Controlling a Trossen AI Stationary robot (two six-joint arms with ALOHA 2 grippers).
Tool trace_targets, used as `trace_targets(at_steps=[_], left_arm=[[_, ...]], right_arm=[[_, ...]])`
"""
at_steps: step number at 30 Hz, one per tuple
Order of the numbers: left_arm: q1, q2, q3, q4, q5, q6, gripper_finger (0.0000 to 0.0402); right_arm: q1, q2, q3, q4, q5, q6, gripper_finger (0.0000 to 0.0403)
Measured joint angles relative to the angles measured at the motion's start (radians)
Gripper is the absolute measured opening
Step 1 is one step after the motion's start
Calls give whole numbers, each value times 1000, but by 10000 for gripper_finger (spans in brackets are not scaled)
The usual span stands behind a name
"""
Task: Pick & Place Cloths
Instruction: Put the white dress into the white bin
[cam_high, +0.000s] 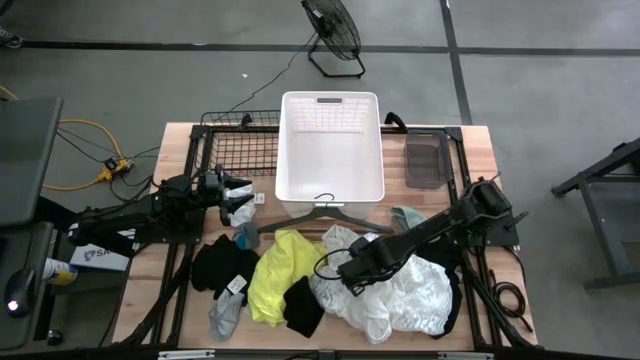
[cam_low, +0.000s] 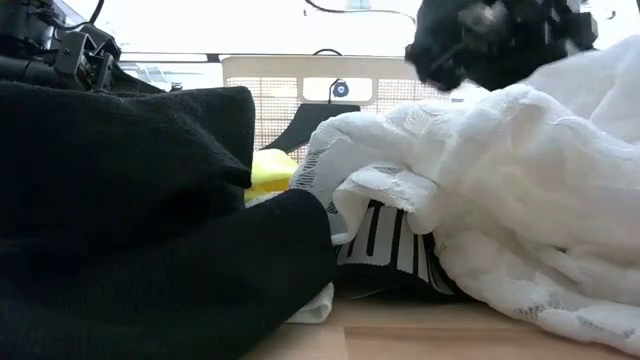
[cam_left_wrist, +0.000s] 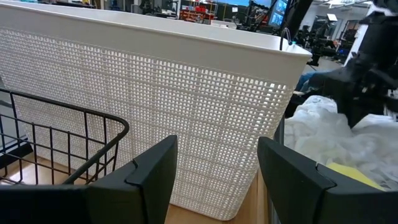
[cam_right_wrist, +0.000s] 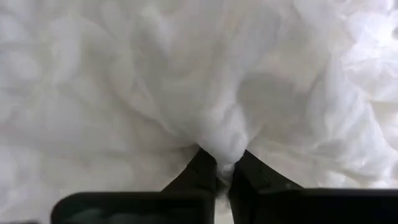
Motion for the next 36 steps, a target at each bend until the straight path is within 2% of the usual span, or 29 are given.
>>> trace_targets(at_steps=[3, 9, 16, 22, 29, 36], left_arm=[[0, 0, 0, 0, 0, 0, 218], [0, 0, 0, 0, 0, 0, 218], [0, 0, 0, 0, 0, 0, 218], [0, 0, 0, 0, 0, 0, 218], [0, 0, 0, 0, 0, 0, 218], [0, 0, 0, 0, 0, 0, 218]], right_arm=[[18, -49, 6, -6, 47, 9, 8], [58, -159, 61, -5, 217, -1, 6], [92, -262, 142, 21, 442, -120, 5], [97, -307, 271, 76, 582, -354, 5], [84, -311, 484, 144, 651, -706, 5], [48, -311, 664, 236, 795, -1051, 5]])
